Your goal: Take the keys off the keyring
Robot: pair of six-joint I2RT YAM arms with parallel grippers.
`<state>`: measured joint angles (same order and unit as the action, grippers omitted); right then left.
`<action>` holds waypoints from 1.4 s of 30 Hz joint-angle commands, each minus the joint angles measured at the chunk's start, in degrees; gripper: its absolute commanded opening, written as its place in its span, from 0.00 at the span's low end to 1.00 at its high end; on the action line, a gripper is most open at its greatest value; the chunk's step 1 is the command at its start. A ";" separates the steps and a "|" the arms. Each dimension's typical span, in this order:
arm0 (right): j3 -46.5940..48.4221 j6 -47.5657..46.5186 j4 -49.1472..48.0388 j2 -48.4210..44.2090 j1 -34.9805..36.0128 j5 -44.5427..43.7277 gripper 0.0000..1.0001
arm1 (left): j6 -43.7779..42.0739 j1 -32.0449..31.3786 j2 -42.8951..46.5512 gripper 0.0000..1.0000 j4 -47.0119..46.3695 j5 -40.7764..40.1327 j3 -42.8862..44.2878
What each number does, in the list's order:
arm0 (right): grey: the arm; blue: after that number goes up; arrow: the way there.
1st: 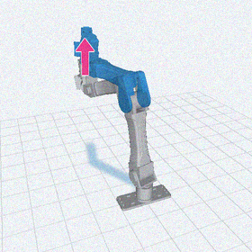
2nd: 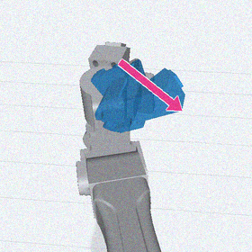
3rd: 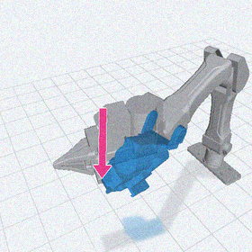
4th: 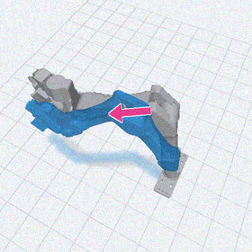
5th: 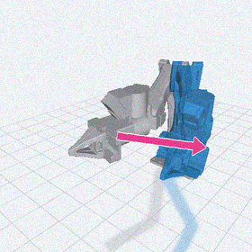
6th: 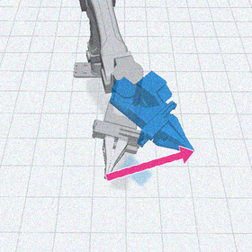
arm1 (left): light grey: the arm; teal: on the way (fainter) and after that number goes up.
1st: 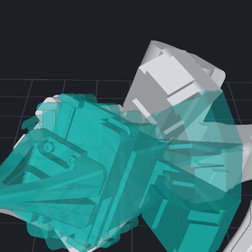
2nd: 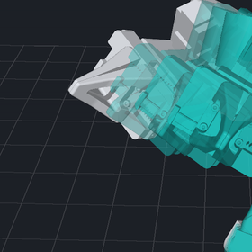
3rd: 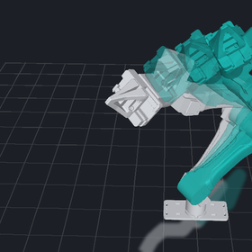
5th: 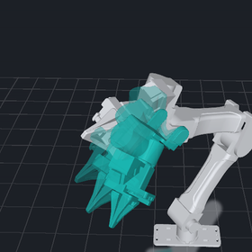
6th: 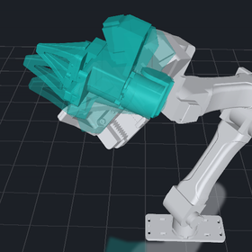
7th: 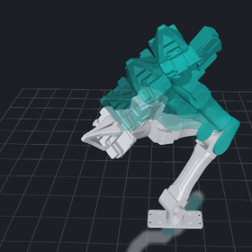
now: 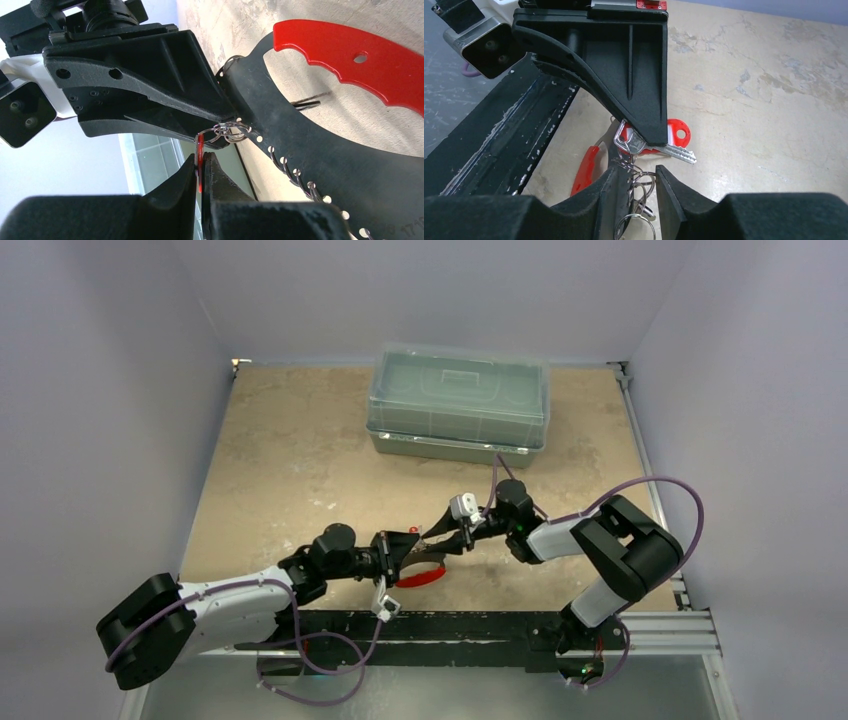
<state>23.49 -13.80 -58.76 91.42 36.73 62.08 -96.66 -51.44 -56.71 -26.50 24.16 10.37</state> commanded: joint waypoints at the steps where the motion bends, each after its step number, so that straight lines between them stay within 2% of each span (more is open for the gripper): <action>1: 1.50 -2.74 0.72 -0.39 1.07 -0.03 0.35 | -0.85 0.12 0.37 0.00 -1.87 2.91 -0.52; 11: 1.46 -4.69 2.91 -0.27 1.69 -0.38 0.22 | -0.23 0.22 1.34 0.00 -1.47 2.19 -0.78; 20: 1.30 -5.77 4.40 -0.35 1.74 -1.62 0.00 | 0.16 0.21 3.80 0.00 -0.07 1.50 -1.47; 31: 2.62 -1.50 6.12 -0.45 1.65 -6.50 0.00 | -3.30 0.25 6.52 0.00 3.19 3.04 -2.31; 42: 2.33 3.45 2.44 1.08 0.80 -7.47 0.00 | -10.82 0.14 9.91 0.00 8.35 7.67 -4.87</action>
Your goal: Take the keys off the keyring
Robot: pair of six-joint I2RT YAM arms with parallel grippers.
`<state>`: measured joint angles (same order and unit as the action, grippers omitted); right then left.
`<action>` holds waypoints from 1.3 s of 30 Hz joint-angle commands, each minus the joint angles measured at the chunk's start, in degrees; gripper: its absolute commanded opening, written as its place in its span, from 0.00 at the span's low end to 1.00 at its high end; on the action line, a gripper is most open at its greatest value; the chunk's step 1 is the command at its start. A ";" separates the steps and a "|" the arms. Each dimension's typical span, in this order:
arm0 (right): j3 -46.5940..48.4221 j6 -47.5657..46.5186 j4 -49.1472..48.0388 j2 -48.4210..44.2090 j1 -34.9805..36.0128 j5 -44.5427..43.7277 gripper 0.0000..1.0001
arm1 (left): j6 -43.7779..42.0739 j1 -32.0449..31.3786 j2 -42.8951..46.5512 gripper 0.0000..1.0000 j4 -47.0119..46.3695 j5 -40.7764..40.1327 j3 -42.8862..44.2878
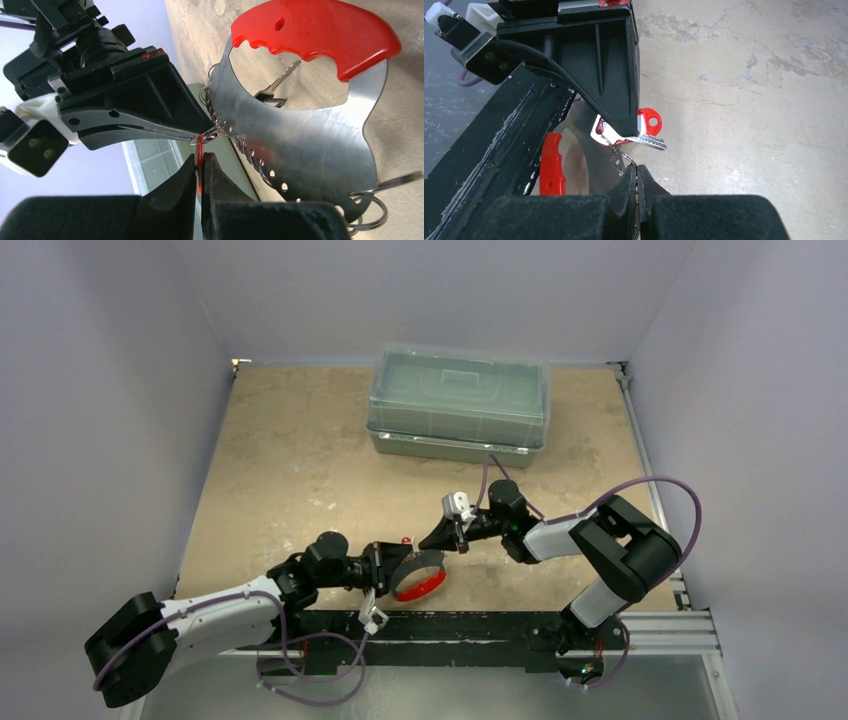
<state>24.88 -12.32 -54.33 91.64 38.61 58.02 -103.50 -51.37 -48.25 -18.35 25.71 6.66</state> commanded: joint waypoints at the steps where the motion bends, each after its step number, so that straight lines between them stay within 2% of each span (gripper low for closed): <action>1: 0.95 2.02 -2.16 0.91 -1.08 -3.36 0.00 | -4.46 0.07 1.57 0.00 0.47 6.30 -1.28; 7: -0.32 -1.62 -1.34 -0.36 -1.08 -0.53 0.02 | -4.31 0.08 0.75 0.00 -0.23 5.23 -0.47; 9: -1.10 -4.05 -0.97 -1.24 -1.08 -0.66 0.16 | -4.06 0.07 0.33 0.00 -0.70 5.00 -0.14; 11: -1.47 -4.23 -2.26 -1.27 -1.08 -0.62 0.25 | -3.95 0.12 0.03 0.00 -1.01 5.13 -0.02; 18: -2.03 -5.56 -4.88 -1.73 -0.03 0.07 0.36 | -4.17 0.07 -0.83 0.00 -1.45 5.39 0.01; 28: -0.63 -10.77 -0.71 -1.00 2.15 3.09 0.36 | -4.05 0.13 -1.69 0.00 -2.37 5.24 0.02; 39: -0.76 -15.13 2.46 -0.54 4.48 2.20 0.35 | -3.54 0.12 -1.61 0.00 -2.16 5.19 -0.21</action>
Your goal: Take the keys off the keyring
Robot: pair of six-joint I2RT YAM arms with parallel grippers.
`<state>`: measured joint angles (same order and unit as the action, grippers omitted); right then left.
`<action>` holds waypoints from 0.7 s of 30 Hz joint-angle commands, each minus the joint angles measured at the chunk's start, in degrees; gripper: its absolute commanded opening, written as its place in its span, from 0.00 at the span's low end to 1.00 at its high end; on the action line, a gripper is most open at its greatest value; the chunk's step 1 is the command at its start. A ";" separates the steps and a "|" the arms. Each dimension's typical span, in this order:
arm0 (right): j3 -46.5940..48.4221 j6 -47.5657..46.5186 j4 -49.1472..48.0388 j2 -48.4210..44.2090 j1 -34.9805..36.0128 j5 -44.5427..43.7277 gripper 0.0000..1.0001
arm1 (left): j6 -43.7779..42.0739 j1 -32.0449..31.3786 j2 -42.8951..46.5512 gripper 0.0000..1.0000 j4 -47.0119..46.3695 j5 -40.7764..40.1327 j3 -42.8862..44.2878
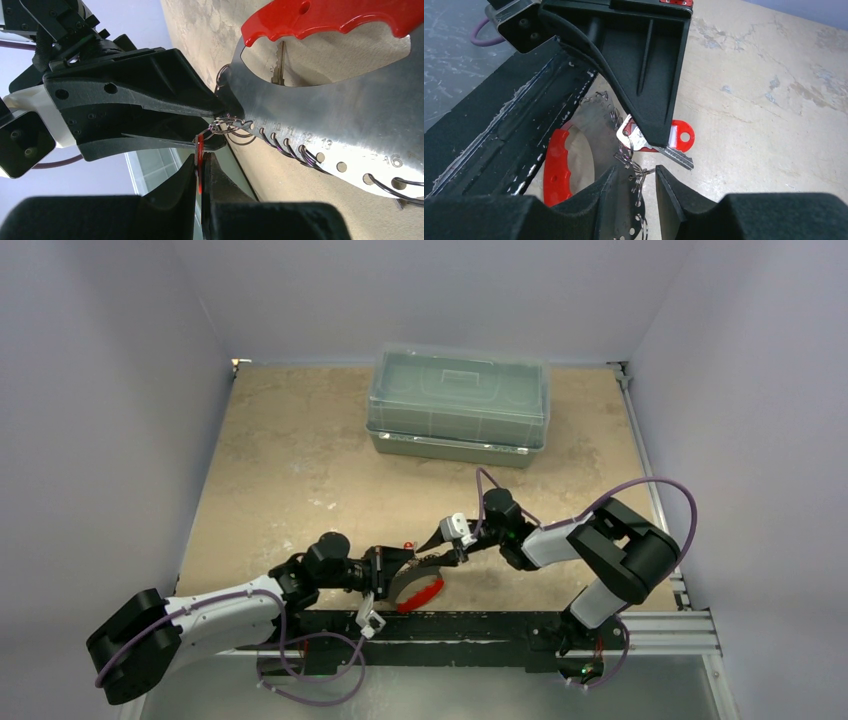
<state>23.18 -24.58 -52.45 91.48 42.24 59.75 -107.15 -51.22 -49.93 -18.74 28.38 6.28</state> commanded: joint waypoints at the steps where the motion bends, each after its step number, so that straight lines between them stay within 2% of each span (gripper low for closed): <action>1: 1.05 -2.92 0.59 -0.33 0.95 0.34 0.34 | 0.06 -0.06 0.10 0.00 -1.74 2.63 0.14; 5: 1.33 -3.82 1.16 -0.25 1.18 0.20 0.28 | 0.10 -0.05 0.19 0.00 -1.64 2.42 0.13; 14: 1.69 -5.10 3.13 -0.33 1.18 -0.33 0.00 | 0.29 -0.10 1.10 0.00 -0.85 2.30 0.05; 21: 2.73 -1.32 3.86 -0.17 -0.61 -1.96 0.00 | -0.15 -0.11 2.52 0.00 0.65 2.88 -0.51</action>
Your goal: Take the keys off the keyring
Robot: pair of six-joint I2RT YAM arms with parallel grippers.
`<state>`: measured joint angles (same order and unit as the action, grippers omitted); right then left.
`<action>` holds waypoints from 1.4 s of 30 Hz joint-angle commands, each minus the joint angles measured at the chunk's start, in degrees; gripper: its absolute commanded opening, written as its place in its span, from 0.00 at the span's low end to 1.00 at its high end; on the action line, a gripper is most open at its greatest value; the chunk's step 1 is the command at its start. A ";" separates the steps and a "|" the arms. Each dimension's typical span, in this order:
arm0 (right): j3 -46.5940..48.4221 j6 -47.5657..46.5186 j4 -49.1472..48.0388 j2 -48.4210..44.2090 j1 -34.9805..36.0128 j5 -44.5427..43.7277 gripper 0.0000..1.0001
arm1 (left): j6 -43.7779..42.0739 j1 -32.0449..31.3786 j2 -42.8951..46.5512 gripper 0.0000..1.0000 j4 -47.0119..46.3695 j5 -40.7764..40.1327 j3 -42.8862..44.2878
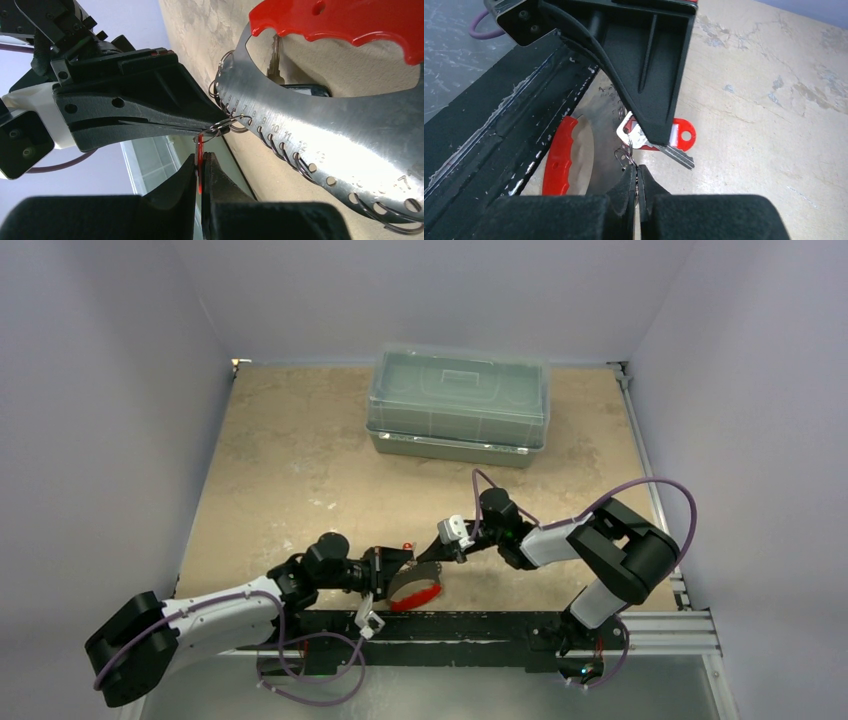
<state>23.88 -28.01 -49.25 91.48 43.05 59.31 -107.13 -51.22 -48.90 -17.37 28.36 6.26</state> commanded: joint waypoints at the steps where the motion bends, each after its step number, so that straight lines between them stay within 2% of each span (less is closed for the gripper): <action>1: 2.23 2.76 0.47 -0.10 -1.86 -1.42 0.00 | -0.20 -0.04 1.78 0.00 -0.40 3.00 -0.65; 8: 2.00 10.15 -4.95 1.21 -4.85 0.56 0.00 | -0.96 -0.05 3.87 0.00 1.74 3.59 -2.14; 16: 1.70 9.17 -4.80 1.17 -4.87 0.88 0.00 | -0.51 -0.08 3.47 0.00 1.41 2.81 -1.47; 17: 1.74 7.15 -2.56 0.71 -4.78 0.44 0.04 | -0.08 -0.05 3.08 0.00 0.77 2.62 -1.31; 19: 2.08 2.90 0.95 -0.02 -4.49 0.19 0.17 | 0.08 -0.10 2.26 0.00 -0.11 2.32 -1.09; 21: 2.31 2.32 1.68 -0.22 -4.45 0.28 0.25 | 0.20 -0.03 1.75 0.00 -0.71 2.27 -1.03; 27: 2.40 0.92 1.13 -0.38 -3.16 0.37 0.36 | -0.07 -0.09 1.07 0.00 -1.04 2.66 -0.82; 42: 2.37 0.26 0.35 0.29 1.37 1.90 0.33 | -0.09 -0.09 1.05 0.00 -0.56 2.45 -0.72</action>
<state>25.39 -25.61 -48.05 92.82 43.66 61.04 -107.18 -51.13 -48.12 -16.19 28.36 4.84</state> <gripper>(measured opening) 0.336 0.028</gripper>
